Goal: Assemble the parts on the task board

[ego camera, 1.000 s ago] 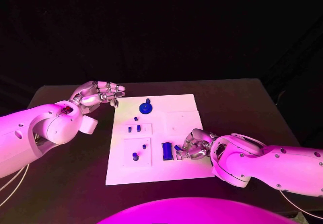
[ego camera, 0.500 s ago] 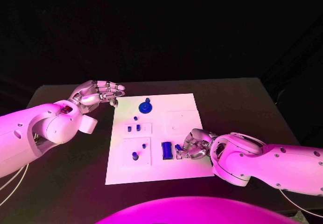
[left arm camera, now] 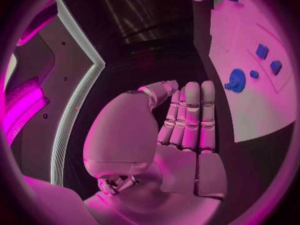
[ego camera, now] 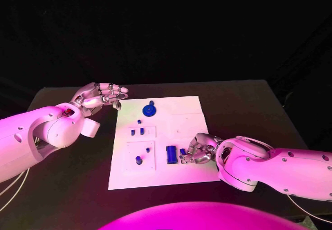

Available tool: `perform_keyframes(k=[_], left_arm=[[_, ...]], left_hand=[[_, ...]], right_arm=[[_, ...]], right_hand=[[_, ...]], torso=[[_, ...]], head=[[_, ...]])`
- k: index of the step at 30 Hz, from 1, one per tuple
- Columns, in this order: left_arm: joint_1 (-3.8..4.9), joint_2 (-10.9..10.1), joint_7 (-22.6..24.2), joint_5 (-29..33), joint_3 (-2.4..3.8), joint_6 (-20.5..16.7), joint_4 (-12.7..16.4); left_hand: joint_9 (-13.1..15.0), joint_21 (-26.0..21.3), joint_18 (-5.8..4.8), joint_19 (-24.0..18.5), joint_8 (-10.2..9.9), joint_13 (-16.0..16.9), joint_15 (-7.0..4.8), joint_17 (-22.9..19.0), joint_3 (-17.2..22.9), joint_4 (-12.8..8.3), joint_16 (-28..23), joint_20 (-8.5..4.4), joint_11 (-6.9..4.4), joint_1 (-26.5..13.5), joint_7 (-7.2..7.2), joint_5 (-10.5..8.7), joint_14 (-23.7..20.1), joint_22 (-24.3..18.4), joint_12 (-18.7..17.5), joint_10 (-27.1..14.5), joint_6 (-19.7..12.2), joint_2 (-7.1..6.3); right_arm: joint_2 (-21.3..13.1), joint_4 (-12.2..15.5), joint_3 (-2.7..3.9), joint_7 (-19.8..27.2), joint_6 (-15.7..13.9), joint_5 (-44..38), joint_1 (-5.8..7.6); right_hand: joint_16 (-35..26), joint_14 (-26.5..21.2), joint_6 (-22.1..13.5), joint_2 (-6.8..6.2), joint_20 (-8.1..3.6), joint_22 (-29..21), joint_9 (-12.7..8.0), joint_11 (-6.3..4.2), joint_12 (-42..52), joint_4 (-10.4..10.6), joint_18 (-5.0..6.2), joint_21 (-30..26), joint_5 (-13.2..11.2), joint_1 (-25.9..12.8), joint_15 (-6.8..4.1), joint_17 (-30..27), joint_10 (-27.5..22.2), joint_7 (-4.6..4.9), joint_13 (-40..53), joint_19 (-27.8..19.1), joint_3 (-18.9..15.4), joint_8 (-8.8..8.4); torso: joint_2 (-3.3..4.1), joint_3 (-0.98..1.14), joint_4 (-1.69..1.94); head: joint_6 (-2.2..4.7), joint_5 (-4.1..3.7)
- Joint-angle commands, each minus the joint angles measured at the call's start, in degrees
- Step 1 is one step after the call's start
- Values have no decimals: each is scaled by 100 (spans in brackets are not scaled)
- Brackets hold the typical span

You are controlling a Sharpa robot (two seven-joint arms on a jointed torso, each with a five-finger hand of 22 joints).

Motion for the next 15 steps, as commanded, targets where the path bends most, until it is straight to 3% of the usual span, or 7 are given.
perform_keyframes(k=[1,2,15], left_arm=[[2,4,33,36,4,40,15],[2,4,33,36,4,40,15],[2,6,31,37,3,40,10]], left_hand=[[-7,24,91,-41,31,-10,6,-5,46,3,-7,-4,-6,-18,-5,34,-51,5,28,-30,-41,58],[-7,24,91,-41,31,-10,6,-5,46,3,-7,-4,-6,-18,-5,34,-51,5,28,-30,-41,58],[-7,24,91,-41,31,-10,6,-5,46,3,-7,-4,-6,-18,-5,34,-51,5,28,-30,-41,58]], right_arm=[[7,10,-1,5,112,-67,-6],[8,10,-1,5,110,-67,-6],[8,21,-1,9,82,-105,-6]], right_hand=[[-9,559,46,13,-10,1509,-11,0,-12,0,-82,31,53,-78,8,1321,330,-10,1187,590,-68,-39],[-8,559,49,19,-12,1509,-14,-4,-9,-3,-82,31,153,-103,5,1321,331,-13,1189,590,-106,-40],[0,562,63,100,-16,1509,-17,-9,-4,3,-82,31,217,-168,1,1338,335,-19,1192,590,-143,-38]], torso=[[4,0,2],[3,0,3],[6,1,2]], head=[[9,-4],[10,-3],[11,-9]])
